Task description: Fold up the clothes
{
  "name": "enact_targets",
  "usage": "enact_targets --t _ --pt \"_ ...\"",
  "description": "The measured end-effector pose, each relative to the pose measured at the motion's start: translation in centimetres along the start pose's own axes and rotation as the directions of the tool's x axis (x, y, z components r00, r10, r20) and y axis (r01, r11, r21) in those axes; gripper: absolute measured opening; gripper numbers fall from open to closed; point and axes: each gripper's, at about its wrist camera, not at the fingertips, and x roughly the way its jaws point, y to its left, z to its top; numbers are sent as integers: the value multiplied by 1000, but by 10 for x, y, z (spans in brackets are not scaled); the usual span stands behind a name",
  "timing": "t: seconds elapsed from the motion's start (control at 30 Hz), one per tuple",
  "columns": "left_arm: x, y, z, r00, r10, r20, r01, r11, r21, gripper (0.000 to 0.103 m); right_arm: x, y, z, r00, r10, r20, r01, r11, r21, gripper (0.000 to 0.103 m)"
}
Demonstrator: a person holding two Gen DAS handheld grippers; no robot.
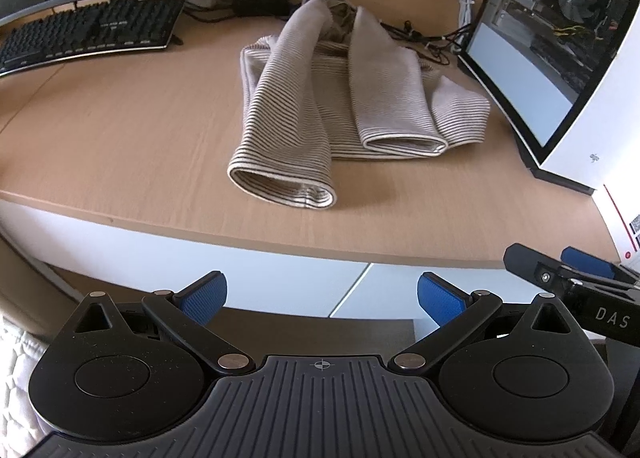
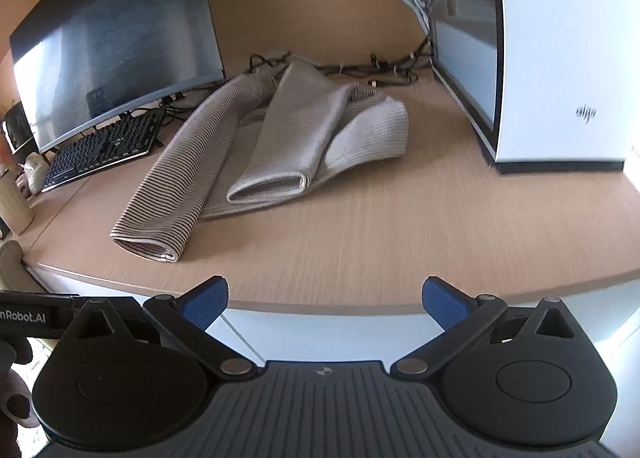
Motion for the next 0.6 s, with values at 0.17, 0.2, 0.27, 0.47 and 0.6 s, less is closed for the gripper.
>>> enact_targets --t 0.17,0.2,0.27,0.47,0.6 --pt "20 12 18 998 -13 -66 16 999 41 103 31 -4 2 997 2 -77 8 993 119 103" --pt "24 16 25 998 -22 -66 24 999 44 103 35 -2 5 997 -4 -76 14 992 126 103" --pt "32 24 43 998 -41 -52 44 998 45 103 43 3 10 997 -16 -74 26 990 141 103" --pt "67 46 122 993 -118 3 118 992 51 103 59 24 42 994 -92 -53 99 985 144 103" --pt "98 57 169 982 -186 -28 187 981 40 103 60 39 67 989 -140 -50 146 973 178 103"
